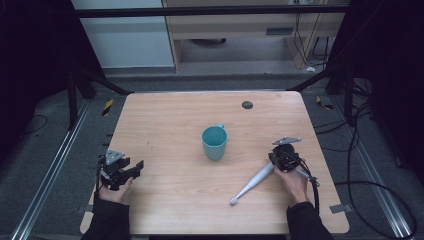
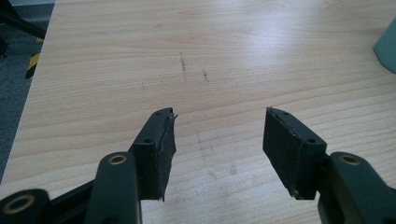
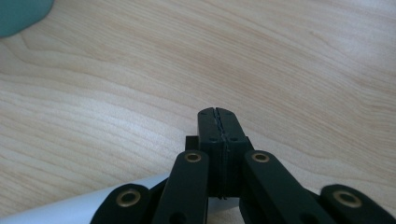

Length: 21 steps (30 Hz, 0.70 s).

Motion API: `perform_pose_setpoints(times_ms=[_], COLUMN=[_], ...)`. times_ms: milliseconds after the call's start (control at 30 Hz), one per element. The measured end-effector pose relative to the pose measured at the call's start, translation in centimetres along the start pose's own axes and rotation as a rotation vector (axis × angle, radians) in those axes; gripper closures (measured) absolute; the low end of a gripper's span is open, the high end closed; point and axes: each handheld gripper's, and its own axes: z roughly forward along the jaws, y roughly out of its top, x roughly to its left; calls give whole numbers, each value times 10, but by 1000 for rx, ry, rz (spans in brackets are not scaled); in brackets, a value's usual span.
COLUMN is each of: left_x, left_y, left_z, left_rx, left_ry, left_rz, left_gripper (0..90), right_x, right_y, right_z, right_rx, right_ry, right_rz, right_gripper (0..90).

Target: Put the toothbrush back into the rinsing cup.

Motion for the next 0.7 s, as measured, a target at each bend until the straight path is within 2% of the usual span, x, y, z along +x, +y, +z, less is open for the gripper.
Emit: perform_pose_setpoints(times_ms=[367,533,633,700], left_x=[0,-1,-1,0], left_y=[0,0,0,0], left_z=[-1,-1,-1,-1], left_rx=[-5,-2,-1,-4], left_ry=[5,4,5,7], left_rz=[2,5,8,5], left_gripper=[429,429,429,429], right_x=[-1,-1,1,0], right_y=[-11,-12,-15,-18], right_z=[-10,-16,-19,-21], right_rx=[19,11,21,27], right_ry=[-11,-5,-6,1], right_rz=[-3,4,-13,-6], right_gripper=[900,900,900,900])
